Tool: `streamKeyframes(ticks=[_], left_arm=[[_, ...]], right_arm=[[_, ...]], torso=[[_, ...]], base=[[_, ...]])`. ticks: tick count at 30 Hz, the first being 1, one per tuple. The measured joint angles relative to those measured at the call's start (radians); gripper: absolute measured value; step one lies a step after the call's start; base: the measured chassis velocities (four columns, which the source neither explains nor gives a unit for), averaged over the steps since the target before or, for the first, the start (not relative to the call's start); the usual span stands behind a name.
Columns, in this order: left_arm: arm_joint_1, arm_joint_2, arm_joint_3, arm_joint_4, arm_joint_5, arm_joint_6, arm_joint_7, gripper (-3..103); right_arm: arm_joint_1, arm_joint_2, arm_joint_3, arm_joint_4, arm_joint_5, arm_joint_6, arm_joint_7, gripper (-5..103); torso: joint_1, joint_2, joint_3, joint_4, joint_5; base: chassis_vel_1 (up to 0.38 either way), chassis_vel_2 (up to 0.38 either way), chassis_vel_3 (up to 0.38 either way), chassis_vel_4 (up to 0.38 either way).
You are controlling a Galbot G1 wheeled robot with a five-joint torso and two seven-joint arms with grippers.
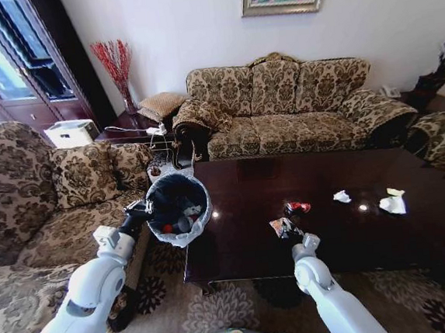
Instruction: Move to the front of the table and place the trash on the table into the trash bin.
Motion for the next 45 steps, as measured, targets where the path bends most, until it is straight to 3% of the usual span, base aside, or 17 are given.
streamKeyframes(ticks=[4, 6, 8, 10, 16, 32, 44, 45], left_arm=[[-0.003, 0.001, 0.003, 0.006, -0.002, 0.0, 0.005, 3], [-0.003, 0.001, 0.005, 0.008, -0.004, 0.0, 0.006, 3], [-0.003, 0.002, 0.01, 0.008, -0.026, 0.002, 0.008, 3], [-0.004, 0.003, 0.013, 0.007, -0.034, 0.004, 0.008, 3], [-0.002, 0.008, 0.016, 0.008, -0.04, 0.005, 0.01, 3], [-0.007, 0.013, 0.01, 0.01, -0.05, 0.005, 0.017, 3], [-0.002, 0.011, 0.007, 0.0, -0.055, 0.005, 0.018, 3], [-0.002, 0.011, 0.007, 0.0, -0.055, 0.005, 0.018, 3]], right_arm=[[0.006, 0.013, -0.002, -0.003, 0.026, -0.003, 0.014, 61], [0.01, 0.02, -0.004, -0.003, 0.043, -0.004, 0.024, 61], [0.025, 0.04, -0.007, -0.008, 0.085, -0.005, 0.052, 77], [0.032, 0.048, -0.007, -0.015, 0.096, -0.004, 0.06, 77], [0.05, 0.077, -0.013, -0.034, 0.14, 0.001, 0.11, 99], [0.067, 0.076, -0.005, -0.054, 0.13, 0.01, 0.126, 100], [0.149, 0.075, -0.017, -0.166, 0.133, 0.001, 0.027, 101], [0.151, 0.075, -0.018, -0.172, 0.132, -0.002, 0.018, 96]], torso=[[0.0, 0.0, 0.0, 0.0, 0.0], [0.0, 0.0, 0.0, -0.0001, 0.0], [0.0, 0.0, 0.0, 0.0001, 0.0], [0.0, 0.0, 0.0, 0.0, -0.0001], [0.0, 0.0, 0.0, 0.0001, 0.0001], [0.0, 0.0, 0.0, 0.0, 0.0], [0.0, 0.0, 0.0, 0.0001, 0.0001], [0.0, 0.0, 0.0, 0.0, 0.0001]], base=[[0.0, 0.0, 0.0, 0.0], [0.0, 0.0, 0.0, 0.0], [0.0, 0.0, 0.0, 0.0], [0.0, 0.0, 0.0, 0.0], [0.0, 0.0, 0.0, 0.0], [0.0, 0.0, 0.0, 0.0], [0.0, 0.0, 0.0, 0.0], [0.0, 0.0, 0.0, 0.0]])
